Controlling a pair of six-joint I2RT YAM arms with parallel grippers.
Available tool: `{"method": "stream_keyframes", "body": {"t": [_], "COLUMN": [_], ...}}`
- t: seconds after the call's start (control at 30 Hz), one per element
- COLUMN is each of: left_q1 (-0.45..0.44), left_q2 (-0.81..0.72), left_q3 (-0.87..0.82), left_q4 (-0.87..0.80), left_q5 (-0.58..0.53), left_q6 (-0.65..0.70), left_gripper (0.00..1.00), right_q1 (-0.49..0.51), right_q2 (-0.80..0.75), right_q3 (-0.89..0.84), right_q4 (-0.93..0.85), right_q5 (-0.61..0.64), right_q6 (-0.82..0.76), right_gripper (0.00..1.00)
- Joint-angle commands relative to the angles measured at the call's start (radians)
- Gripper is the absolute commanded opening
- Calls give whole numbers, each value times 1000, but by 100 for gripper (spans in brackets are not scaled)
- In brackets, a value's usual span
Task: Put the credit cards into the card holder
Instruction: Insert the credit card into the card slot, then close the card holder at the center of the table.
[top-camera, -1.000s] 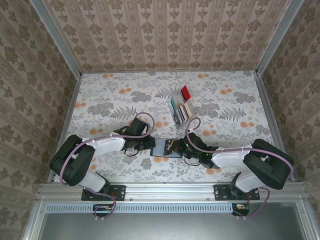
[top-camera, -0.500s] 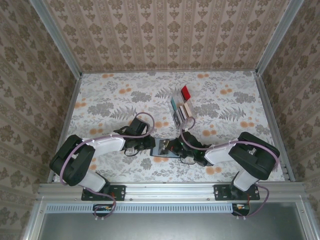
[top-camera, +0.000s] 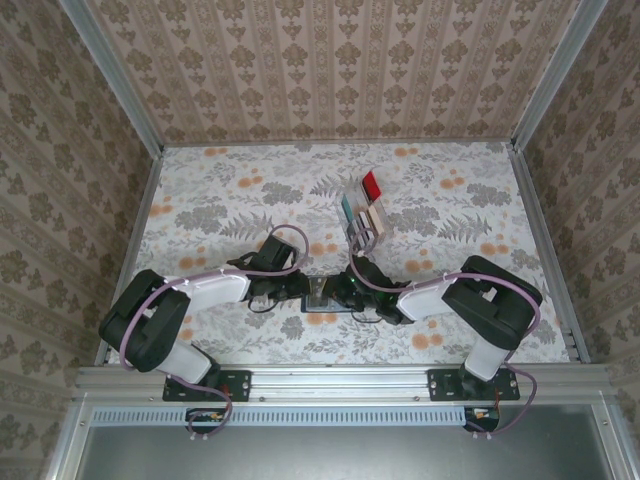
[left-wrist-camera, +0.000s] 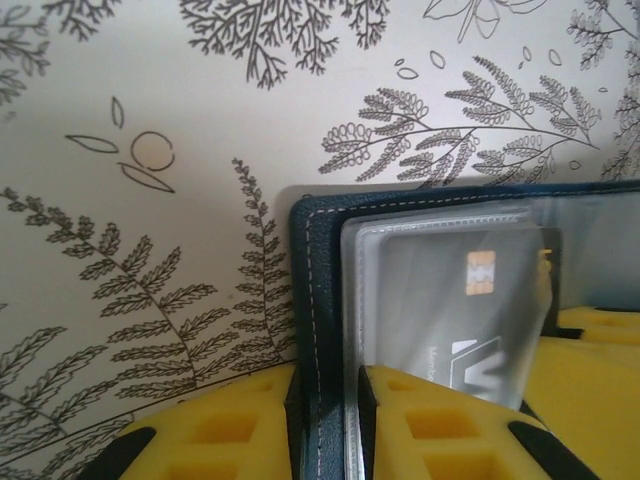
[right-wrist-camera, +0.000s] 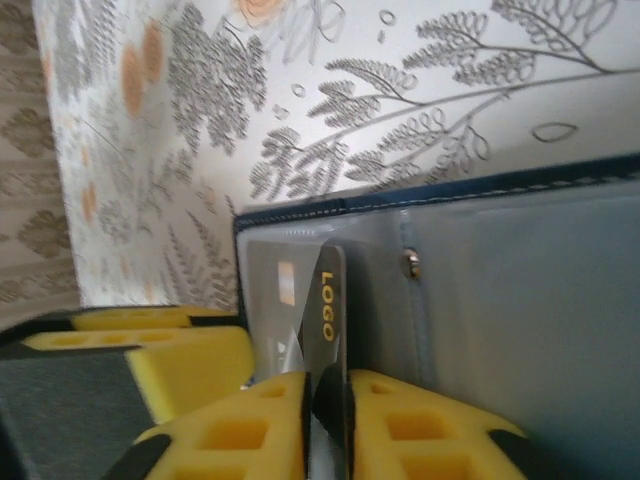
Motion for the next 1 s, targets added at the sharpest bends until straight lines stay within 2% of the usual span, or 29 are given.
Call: {"method": "stream_keyframes", "body": {"t": [0.0, 0.13, 0.23, 0.33, 0.43, 0.5, 0.63, 0.7, 0.83, 0.87, 0.97], "left_q1": [-7, -7, -7, -6, -6, -5, 14, 28, 36, 37, 37], "left_q2": [12, 14, 16, 3, -29, -62, -97, -88, -55, -44, -25], "left_q3": [-5, 2, 8, 11, 10, 7, 1, -3, 12, 17, 24], "left_q4": [-41, -45, -45, -39, -40, -48, -60, -40, -15, -15, -11], "left_q5": [4, 0, 3, 5, 3, -14, -23, 11, 56, 62, 77], "left_q6": [-3, 1, 5, 5, 1, -5, -24, -35, -43, -43, -43], "left_gripper": [24, 24, 24, 26, 29, 38, 54, 56, 60, 61, 63], "right_q1": [3, -5, -12, -16, -22, -23, -37, -45, -58, -57, -50], "right_q2": [-33, -119, -161, -194, -227, -259, -288, -281, -204, -184, -142], "right_q3": [21, 47, 78, 104, 143, 175, 270, 295, 347, 357, 374], "right_q4": [-148, -311, -417, -501, -610, -715, -981, -1051, -1144, -1150, -1125], "right_q5": [-13, 26, 39, 62, 102, 159, 285, 307, 276, 263, 208], "right_q6": [-56, -121, -164, -201, -235, -258, -314, -344, -387, -394, -417], "right_gripper": [25, 33, 35, 35, 28, 27, 35, 41, 48, 53, 60]}}
